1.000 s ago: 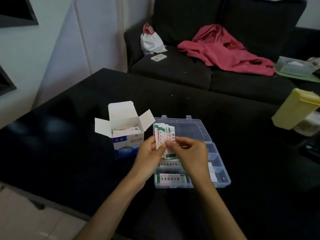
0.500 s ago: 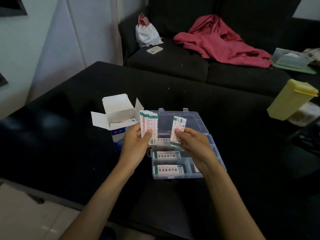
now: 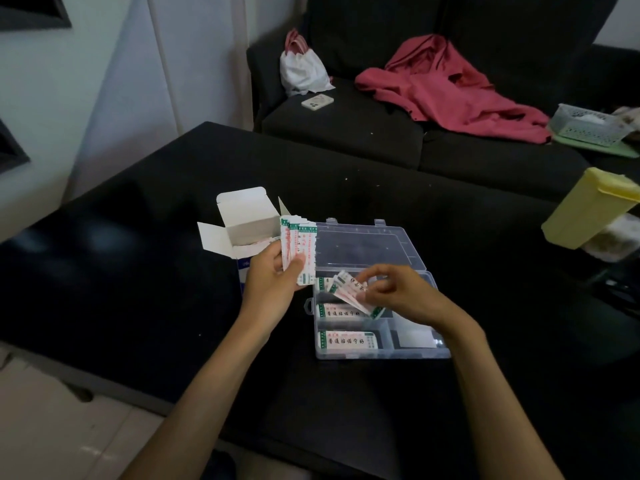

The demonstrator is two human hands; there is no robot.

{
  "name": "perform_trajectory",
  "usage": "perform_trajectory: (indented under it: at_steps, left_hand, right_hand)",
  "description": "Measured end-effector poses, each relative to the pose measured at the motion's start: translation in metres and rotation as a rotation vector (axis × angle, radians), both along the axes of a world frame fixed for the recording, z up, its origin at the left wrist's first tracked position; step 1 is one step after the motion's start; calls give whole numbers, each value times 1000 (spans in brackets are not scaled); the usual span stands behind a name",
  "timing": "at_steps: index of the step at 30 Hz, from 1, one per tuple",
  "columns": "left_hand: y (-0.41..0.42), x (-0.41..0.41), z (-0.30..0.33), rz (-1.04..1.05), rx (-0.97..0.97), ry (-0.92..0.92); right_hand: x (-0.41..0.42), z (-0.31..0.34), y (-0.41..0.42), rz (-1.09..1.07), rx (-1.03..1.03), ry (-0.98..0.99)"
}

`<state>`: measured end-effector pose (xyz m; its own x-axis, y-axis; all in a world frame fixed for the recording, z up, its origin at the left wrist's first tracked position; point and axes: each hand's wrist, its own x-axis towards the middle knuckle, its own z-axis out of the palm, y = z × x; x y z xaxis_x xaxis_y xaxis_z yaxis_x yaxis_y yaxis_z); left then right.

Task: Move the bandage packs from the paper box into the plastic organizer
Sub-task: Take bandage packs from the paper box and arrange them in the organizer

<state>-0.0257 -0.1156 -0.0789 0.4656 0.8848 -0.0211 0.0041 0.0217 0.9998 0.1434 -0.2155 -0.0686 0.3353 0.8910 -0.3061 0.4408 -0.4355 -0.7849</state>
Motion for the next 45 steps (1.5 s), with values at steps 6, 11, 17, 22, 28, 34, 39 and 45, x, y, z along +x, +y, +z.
perform_trajectory:
  at_steps: [6,11,17,22,28,34,39,45]
  left_hand:
    - [1,1,-1,1,-4,14]
    - [1,4,-2,-1,0,19]
    - [1,2,-2,-5,-2,9]
    - [0,2,-2,-26,7,31]
    - [0,0,-1,-63,16,58]
    - [2,-1,1,-60,3,31]
    - [0,3,0,-72,12,55]
    - [-2,1,1,-103,-33,56]
  right_hand:
    - [-1,-6,9,152,-7,-239]
    - [-8,-14,15,186,8,-297]
    - [-13,-16,15,96,52,-381]
    - [-23,-12,15,66,3,-651]
    - [-28,-15,16,21,13,-721]
    - [4,-1,2,-349,-121,-478]
    - [1,-12,1,-332,-401,-475]
    - [-15,-14,9,-221,-416,-537]
